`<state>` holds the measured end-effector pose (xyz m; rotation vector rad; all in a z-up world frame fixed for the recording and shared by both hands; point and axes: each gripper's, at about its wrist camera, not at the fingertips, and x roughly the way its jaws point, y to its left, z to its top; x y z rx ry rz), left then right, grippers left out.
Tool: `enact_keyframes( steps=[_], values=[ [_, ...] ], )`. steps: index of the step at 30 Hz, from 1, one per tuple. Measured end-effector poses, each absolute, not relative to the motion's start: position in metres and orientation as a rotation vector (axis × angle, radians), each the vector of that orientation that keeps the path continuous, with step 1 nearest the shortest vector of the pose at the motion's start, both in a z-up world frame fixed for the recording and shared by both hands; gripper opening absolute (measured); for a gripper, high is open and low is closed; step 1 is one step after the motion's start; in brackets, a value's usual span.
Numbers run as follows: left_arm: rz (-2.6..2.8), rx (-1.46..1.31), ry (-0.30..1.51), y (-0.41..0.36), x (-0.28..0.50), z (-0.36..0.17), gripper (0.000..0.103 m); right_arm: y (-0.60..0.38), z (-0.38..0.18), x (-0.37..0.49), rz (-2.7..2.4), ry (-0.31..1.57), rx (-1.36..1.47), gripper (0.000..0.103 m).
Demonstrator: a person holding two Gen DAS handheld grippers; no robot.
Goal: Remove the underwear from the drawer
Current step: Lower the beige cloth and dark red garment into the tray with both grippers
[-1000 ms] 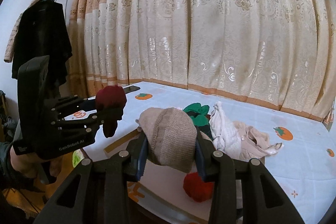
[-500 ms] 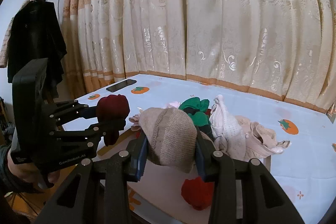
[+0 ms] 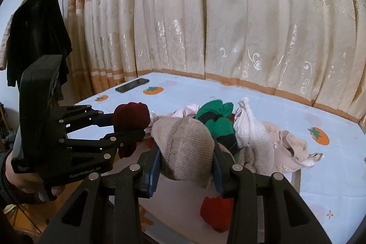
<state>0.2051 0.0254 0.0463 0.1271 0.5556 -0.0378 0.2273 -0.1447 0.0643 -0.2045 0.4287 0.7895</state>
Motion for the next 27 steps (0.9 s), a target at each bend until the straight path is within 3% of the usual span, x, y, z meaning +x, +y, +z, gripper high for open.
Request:
enact_keyframes(
  steps=[27],
  values=[
    [-0.096, 0.158, 0.792, 0.022, 0.238, 0.004, 0.035, -0.121, 0.021, 0.249, 0.756, 0.611, -0.302, 0.042]
  ],
)
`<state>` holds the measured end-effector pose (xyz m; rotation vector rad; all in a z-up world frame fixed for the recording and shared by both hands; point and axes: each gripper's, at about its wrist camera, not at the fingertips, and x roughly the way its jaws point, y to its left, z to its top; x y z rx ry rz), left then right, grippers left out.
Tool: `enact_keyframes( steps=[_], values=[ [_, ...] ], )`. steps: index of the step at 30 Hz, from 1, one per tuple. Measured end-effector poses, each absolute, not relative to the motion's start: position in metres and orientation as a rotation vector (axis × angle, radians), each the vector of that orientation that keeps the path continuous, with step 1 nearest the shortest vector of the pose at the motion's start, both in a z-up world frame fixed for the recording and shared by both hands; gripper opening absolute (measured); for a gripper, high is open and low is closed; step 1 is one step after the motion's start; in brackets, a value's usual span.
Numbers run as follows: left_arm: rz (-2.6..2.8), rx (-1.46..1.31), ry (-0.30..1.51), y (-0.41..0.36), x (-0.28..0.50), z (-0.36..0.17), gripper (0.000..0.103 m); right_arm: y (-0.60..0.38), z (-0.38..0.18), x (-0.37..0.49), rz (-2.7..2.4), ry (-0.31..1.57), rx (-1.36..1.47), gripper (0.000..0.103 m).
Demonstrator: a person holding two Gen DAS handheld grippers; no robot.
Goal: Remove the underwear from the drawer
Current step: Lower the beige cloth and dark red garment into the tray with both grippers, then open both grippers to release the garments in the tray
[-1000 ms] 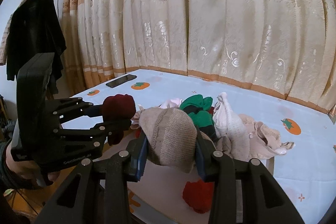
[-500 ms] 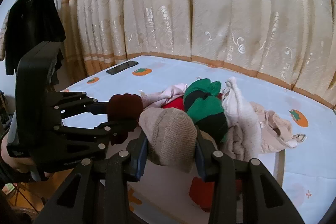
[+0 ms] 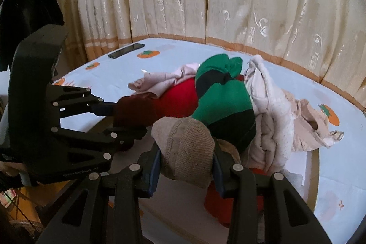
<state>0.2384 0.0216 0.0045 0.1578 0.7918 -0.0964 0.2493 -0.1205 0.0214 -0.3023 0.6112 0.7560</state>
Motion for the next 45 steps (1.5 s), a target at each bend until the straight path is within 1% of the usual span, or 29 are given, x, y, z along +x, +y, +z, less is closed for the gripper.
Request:
enact_keyframes(
  steps=[10, 11, 12, 23, 26, 34, 36, 37, 38, 39, 40, 45],
  values=[
    [-0.112, 0.169, 0.837, 0.021, 0.243, -0.006, 0.036, -0.115, 0.003, 0.255, 0.758, 0.68, -0.336, 0.042],
    [-0.113, 0.17, 0.838, 0.021, 0.242, -0.006, 0.039, -0.116, 0.0, 0.254, 0.758, 0.683, -0.342, 0.042],
    [-0.115, 0.172, 0.84, 0.021, 0.242, -0.007, 0.039, -0.117, 0.0, 0.254, 0.758, 0.682, -0.342, 0.042],
    [-0.113, 0.192, 0.848, 0.019, 0.239, -0.011, 0.04, -0.118, -0.002, 0.252, 0.757, 0.695, -0.353, 0.042],
    [-0.113, 0.19, 0.847, 0.019, 0.238, -0.011, 0.04, -0.119, -0.003, 0.251, 0.757, 0.694, -0.353, 0.047],
    [-0.118, 0.186, 0.85, 0.017, 0.234, -0.013, 0.043, -0.118, -0.004, 0.247, 0.747, 0.681, -0.371, 0.054],
    [-0.12, 0.175, 0.849, 0.017, 0.232, -0.012, 0.046, -0.118, -0.003, 0.246, 0.738, 0.68, -0.373, 0.055],
    [-0.124, 0.169, 0.844, 0.017, 0.231, -0.011, 0.052, -0.119, -0.002, 0.245, 0.736, 0.68, -0.368, 0.057],
    [-0.121, 0.168, 0.837, 0.017, 0.229, -0.01, 0.061, -0.121, 0.0, 0.243, 0.736, 0.676, -0.364, 0.062],
    [-0.113, 0.168, 0.827, 0.016, 0.227, -0.008, 0.064, -0.122, 0.001, 0.241, 0.736, 0.67, -0.362, 0.066],
    [-0.116, 0.165, 0.818, 0.016, 0.224, -0.006, 0.066, -0.123, 0.002, 0.24, 0.734, 0.663, -0.363, 0.067],
    [-0.12, 0.159, 0.792, 0.015, 0.213, 0.0, 0.068, -0.129, 0.005, 0.235, 0.718, 0.652, -0.364, 0.069]
  ],
)
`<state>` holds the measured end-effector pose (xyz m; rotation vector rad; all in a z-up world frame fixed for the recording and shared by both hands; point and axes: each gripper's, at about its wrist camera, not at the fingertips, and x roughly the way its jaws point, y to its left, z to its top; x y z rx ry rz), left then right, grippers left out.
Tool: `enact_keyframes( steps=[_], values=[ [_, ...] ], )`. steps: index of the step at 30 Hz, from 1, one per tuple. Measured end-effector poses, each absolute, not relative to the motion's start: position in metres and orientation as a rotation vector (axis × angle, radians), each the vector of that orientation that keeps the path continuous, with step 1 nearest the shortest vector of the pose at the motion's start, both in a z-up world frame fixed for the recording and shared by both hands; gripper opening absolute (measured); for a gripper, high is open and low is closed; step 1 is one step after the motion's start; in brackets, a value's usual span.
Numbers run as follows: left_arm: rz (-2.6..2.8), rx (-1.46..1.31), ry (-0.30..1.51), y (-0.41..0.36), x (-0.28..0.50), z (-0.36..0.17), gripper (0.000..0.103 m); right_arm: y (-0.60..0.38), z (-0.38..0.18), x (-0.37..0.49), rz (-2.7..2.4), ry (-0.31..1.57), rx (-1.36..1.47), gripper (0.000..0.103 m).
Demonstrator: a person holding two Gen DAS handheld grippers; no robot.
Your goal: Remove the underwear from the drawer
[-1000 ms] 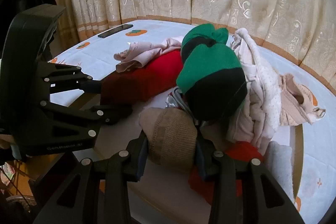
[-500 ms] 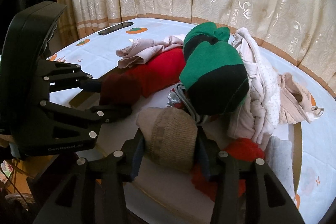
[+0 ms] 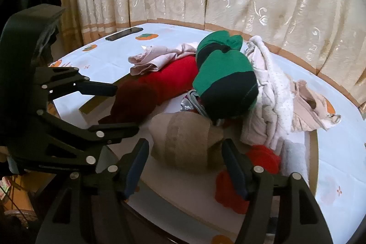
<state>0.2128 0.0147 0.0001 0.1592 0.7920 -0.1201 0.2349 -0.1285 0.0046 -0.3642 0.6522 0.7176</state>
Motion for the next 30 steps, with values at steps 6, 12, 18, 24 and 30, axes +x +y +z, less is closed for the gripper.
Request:
enact_keyframes(
  steps=[6, 12, 18, 24, 30],
  values=[
    [-0.101, 0.122, 0.71, 0.018, 0.186, 0.018, 0.071, -0.142, 0.014, 0.218, 0.667, 0.602, -0.36, 0.078],
    [-0.068, 0.084, 0.556, 0.017, 0.141, 0.045, 0.083, -0.168, 0.039, 0.18, 0.647, 0.499, -0.327, 0.08],
    [-0.042, 0.072, 0.464, 0.016, 0.112, 0.058, 0.089, -0.19, 0.06, 0.143, 0.633, 0.407, -0.291, 0.081],
    [-0.012, 0.09, 0.402, 0.008, 0.091, 0.066, 0.1, -0.199, 0.07, 0.121, 0.617, 0.337, -0.269, 0.081],
    [-0.016, 0.073, 0.396, 0.005, 0.085, 0.064, 0.101, -0.206, 0.08, 0.11, 0.6, 0.28, -0.236, 0.083]
  ],
)
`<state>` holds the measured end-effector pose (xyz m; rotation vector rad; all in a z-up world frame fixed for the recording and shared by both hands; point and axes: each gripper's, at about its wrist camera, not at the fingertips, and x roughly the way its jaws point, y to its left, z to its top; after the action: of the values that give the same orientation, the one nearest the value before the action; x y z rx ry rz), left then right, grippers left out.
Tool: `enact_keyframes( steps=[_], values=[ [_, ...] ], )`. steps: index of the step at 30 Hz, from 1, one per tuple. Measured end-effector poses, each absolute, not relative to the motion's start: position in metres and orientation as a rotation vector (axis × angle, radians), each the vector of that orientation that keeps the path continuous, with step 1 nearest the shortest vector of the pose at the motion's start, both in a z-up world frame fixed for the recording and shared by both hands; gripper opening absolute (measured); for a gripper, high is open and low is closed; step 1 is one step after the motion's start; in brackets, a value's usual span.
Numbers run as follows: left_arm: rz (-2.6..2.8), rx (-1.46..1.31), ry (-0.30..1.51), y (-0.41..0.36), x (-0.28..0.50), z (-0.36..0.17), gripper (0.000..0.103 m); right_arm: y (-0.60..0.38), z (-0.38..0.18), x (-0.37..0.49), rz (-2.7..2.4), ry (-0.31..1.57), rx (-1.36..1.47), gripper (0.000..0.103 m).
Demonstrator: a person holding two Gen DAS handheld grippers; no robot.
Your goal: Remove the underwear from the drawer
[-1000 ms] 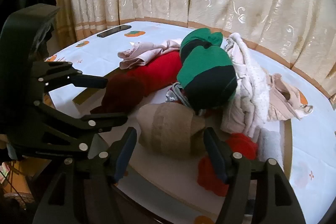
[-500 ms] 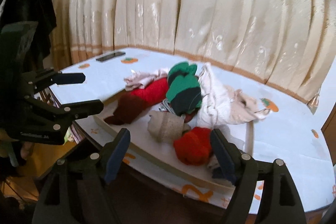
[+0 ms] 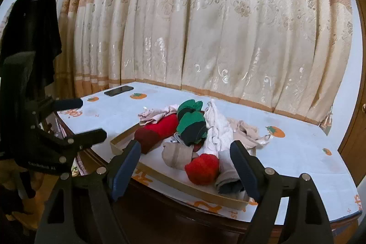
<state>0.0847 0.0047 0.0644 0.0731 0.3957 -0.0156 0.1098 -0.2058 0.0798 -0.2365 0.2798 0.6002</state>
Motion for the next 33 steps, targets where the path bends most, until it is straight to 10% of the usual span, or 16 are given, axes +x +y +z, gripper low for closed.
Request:
enact_keyframes(
  steps=[33],
  values=[
    [-0.005, 0.103, 0.451, -0.0025, 0.0879, 0.0579, 0.103, -0.2046, 0.0726, 0.1119, 0.608, 0.289, -0.234, 0.084]
  ],
)
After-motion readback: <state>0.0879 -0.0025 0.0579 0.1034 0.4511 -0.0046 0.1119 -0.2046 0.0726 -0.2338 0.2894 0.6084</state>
